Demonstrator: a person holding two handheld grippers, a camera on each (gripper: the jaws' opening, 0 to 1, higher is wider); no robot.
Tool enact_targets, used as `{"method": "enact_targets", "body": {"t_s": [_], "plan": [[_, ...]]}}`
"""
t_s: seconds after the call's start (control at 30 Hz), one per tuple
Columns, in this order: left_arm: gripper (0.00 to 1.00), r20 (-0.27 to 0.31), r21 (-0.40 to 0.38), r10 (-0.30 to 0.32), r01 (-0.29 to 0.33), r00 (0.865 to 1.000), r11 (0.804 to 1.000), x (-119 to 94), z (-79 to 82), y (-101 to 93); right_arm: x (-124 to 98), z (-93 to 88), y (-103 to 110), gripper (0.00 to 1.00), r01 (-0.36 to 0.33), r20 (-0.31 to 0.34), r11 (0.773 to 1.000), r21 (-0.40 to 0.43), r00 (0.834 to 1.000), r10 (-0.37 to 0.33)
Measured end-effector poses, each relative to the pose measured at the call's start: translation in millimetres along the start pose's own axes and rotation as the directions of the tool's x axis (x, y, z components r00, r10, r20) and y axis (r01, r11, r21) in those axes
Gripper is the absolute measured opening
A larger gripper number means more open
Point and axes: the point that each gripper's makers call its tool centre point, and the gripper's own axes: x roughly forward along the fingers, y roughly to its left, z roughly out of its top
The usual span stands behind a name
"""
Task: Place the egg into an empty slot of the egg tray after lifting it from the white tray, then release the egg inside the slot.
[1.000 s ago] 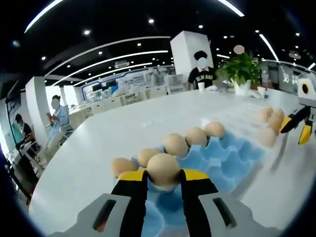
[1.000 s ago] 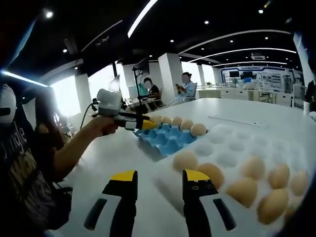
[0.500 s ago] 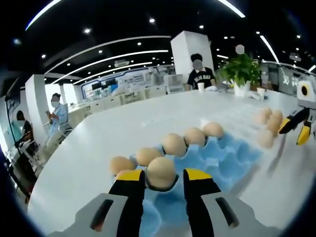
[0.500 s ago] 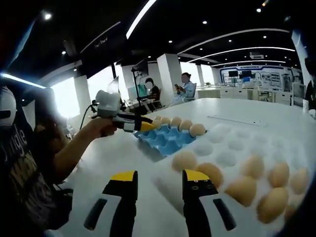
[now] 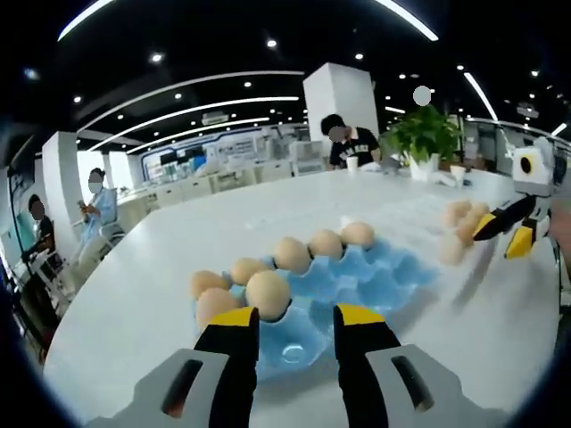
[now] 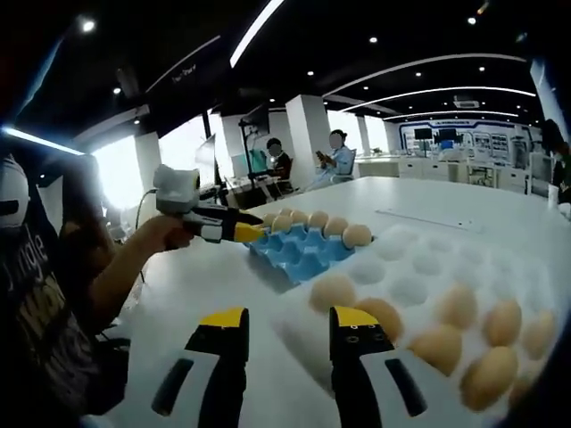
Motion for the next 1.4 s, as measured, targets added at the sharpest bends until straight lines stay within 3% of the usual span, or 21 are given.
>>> {"method": "enact_targets", "body": {"t_s": [0.37,0.73,1.07,1.33,1.4], "plan": [[0.34,-0.009,0.024,-0.074,0.074,0.997,0.997,-5.0,-7.6,-34.8,-4.5,8.0,-5.9,0.38,0.018,-0.008,0.999,-0.049,1.0,-0.018],[0.35,-0.001,0.029,-0.131,0.131,0.991,0.991,-17.4,-7.7,-63.5,-16.7,22.9,-33.6,0.38,0.07,-0.03,0.99,-0.125,0.997,-0.075],[0.35,-0.015,0.046,-0.141,0.142,0.99,0.989,-21.8,-11.2,-63.4,-24.7,22.6,-78.6,0.37,0.105,-0.126,0.973,-0.204,0.983,-0.133],[0.36,-0.022,0.039,-0.14,0.141,0.99,0.989,-23.1,-13.5,-63.9,-27.6,16.1,-95.5,0.37,0.097,-0.178,0.976,-0.193,0.975,-0.132],[0.36,-0.019,0.038,-0.14,0.14,0.99,0.989,-23.2,-12.8,-63.9,-27.7,9.8,-101.3,0.37,0.093,-0.22,0.975,-0.203,0.966,-0.138]]}}
